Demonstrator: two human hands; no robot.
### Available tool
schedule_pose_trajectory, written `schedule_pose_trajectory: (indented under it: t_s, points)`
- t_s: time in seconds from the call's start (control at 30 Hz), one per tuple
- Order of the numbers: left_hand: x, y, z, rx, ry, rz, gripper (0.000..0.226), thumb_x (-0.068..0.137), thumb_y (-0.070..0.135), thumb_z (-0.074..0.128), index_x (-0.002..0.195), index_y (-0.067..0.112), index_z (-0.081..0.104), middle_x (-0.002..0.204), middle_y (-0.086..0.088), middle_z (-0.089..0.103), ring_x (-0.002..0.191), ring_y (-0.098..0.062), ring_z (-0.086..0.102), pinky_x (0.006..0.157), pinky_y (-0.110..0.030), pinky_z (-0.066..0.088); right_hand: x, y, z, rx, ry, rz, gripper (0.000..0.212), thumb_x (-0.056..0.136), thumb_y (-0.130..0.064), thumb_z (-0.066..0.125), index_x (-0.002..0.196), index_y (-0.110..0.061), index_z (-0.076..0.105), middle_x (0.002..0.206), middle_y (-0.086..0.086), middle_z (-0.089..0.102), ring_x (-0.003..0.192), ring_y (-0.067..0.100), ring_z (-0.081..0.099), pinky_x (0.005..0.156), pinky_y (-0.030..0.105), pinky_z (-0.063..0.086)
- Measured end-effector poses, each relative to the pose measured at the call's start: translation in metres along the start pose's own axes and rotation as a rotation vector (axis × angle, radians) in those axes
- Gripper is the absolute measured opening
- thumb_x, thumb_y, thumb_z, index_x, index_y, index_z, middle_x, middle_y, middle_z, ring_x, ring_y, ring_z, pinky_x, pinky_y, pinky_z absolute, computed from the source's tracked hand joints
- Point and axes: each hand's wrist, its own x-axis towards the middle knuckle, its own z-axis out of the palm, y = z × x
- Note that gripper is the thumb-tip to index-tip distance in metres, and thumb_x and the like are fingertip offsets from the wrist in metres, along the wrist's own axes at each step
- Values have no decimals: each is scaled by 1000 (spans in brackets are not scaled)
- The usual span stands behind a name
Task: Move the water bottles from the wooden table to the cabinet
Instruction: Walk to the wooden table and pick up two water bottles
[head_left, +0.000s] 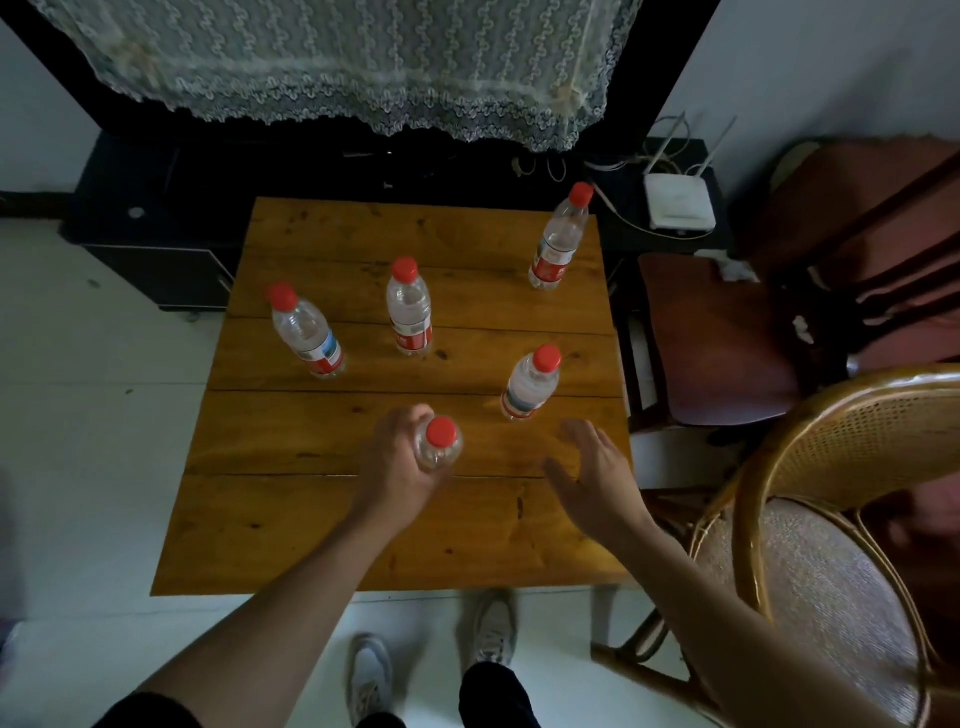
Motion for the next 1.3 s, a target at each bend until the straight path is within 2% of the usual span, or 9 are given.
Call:
schedule_pose_trajectory:
  t_s: [0.13, 0.23, 0.43, 0.57, 0.7, 0.87, 1.07, 1.2, 1.3]
  points:
    - [11, 1, 8, 48, 14, -45, 69, 70, 22, 89, 129, 15, 53, 121, -5, 56, 109, -20, 55, 82, -24, 46, 27, 7, -5, 23, -19, 3, 64, 91, -39, 63, 145, -16, 36, 143, 5, 47, 129, 23, 46, 105, 40, 43]
    - [14, 0, 12, 21, 45, -82, 68, 71, 24, 88, 128, 17, 53, 119, -3, 57, 107, -18, 55, 80, -21, 43, 46, 11, -7, 52, 0, 26, 71, 85, -36, 71, 144, -16, 37, 139, 4, 49, 123, 20, 49, 98, 35, 45]
    - [17, 4, 11, 19, 72, -82, 65, 71, 31, 88, 124, 19, 53, 113, 1, 58, 99, -14, 57, 80, -30, 55, 76, 13, -1, 163, 66, 29, 80, 75, -33, 82, 141, -18, 40, 138, 1, 51, 123, 17, 48, 97, 30, 41]
    - [15, 0, 13, 27, 64, -97, 71, 68, 31, 91, 126, 23, 50, 115, 3, 57, 100, -12, 59, 79, -29, 57, 87, 15, 11, 274, 101, 16, 78, 70, -34, 86, 135, -25, 45, 130, -4, 57, 116, 12, 54, 97, 44, 51]
    - [10, -6, 14, 1, 57, -99, 72, 65, 25, 92, 123, 24, 50, 116, 3, 57, 102, -13, 60, 79, -28, 58, 93, 18, 25, 355, 172, 33, 73, 68, -34, 87, 129, -28, 48, 120, -10, 59, 110, 9, 56, 93, 46, 53]
    - [8, -9, 16, -15, 78, -114, 76, 64, 23, 93, 127, 21, 51, 121, 2, 57, 108, -14, 58, 85, -31, 57, 102, 20, 34, 390, 206, 19, 72, 68, -31, 87, 128, -26, 48, 121, -6, 58, 112, 12, 54, 96, 44, 51]
    - [11, -6, 23, -51, 60, -162, 79, 64, 21, 93, 129, 18, 49, 122, 4, 54, 107, -8, 52, 82, -14, 44, 112, 18, 39, 369, 206, -6, 73, 67, -32, 88, 126, -26, 45, 117, -4, 56, 107, 14, 55, 91, 37, 52]
    - [12, -6, 23, -43, 62, -140, 77, 63, 22, 94, 127, 18, 52, 120, 4, 56, 105, -9, 54, 81, -20, 49, 112, 18, 39, 348, 223, -17, 70, 65, -32, 90, 120, -26, 47, 111, -5, 58, 102, 13, 56, 81, 24, 46]
    - [9, -3, 19, -40, 48, -125, 74, 63, 23, 93, 125, 19, 53, 114, 7, 54, 101, -10, 55, 75, -17, 47, 107, 21, 35, 335, 213, -30, 63, 64, -33, 90, 113, -25, 51, 104, -8, 61, 97, 12, 58, 81, 29, 51]
